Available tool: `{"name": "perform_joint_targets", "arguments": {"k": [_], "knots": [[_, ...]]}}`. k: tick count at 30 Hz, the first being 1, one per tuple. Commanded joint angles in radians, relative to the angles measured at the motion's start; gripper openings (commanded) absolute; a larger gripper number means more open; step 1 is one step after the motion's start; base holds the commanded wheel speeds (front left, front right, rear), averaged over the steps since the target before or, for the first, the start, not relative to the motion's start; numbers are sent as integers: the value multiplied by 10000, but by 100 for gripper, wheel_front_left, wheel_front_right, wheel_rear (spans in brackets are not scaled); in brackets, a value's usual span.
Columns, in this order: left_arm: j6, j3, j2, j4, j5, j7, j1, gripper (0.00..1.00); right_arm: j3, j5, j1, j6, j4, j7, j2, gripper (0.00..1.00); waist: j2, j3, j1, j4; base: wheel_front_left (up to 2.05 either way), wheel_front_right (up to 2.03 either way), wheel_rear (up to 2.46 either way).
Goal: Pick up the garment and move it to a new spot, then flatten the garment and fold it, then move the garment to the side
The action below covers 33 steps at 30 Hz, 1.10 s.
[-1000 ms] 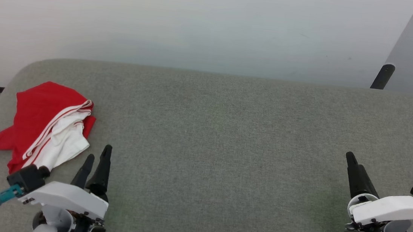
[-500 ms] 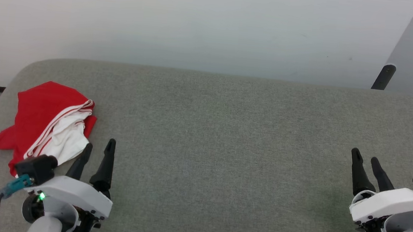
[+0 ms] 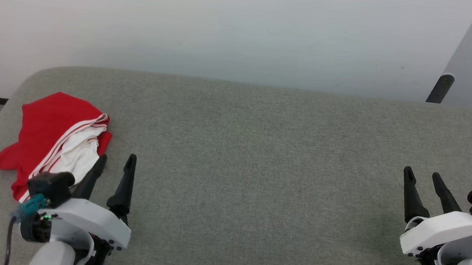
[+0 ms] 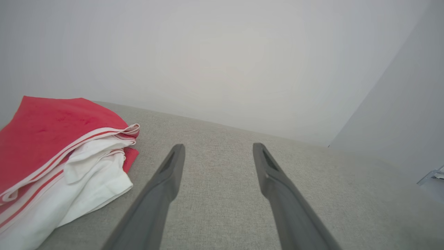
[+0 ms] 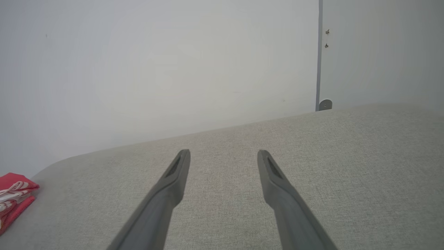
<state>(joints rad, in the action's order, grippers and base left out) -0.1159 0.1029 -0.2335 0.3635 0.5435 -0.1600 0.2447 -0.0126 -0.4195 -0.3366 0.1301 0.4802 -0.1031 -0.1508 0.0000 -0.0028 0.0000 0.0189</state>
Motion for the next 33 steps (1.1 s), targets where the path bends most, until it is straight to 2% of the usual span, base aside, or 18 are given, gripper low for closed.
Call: {"name": "perform_joint_targets", "arguments": {"k": [1,16,33], "knots": [[-58,26,-87,-52,-177,-62,227,100,-33,183,-102,7,-90,-67,-25,100,0,-2,0,4,0,0,0],[-144,121,-238,319,-1096,-415,455,100,-514,1688,145,7,-420,-250,123,100,0,-7,0,5,0,0,0],[-159,455,-532,802,-1292,-759,601,100,-986,2556,472,8,-523,-632,349,100,0,-32,0,-16,0,0,0]]}}
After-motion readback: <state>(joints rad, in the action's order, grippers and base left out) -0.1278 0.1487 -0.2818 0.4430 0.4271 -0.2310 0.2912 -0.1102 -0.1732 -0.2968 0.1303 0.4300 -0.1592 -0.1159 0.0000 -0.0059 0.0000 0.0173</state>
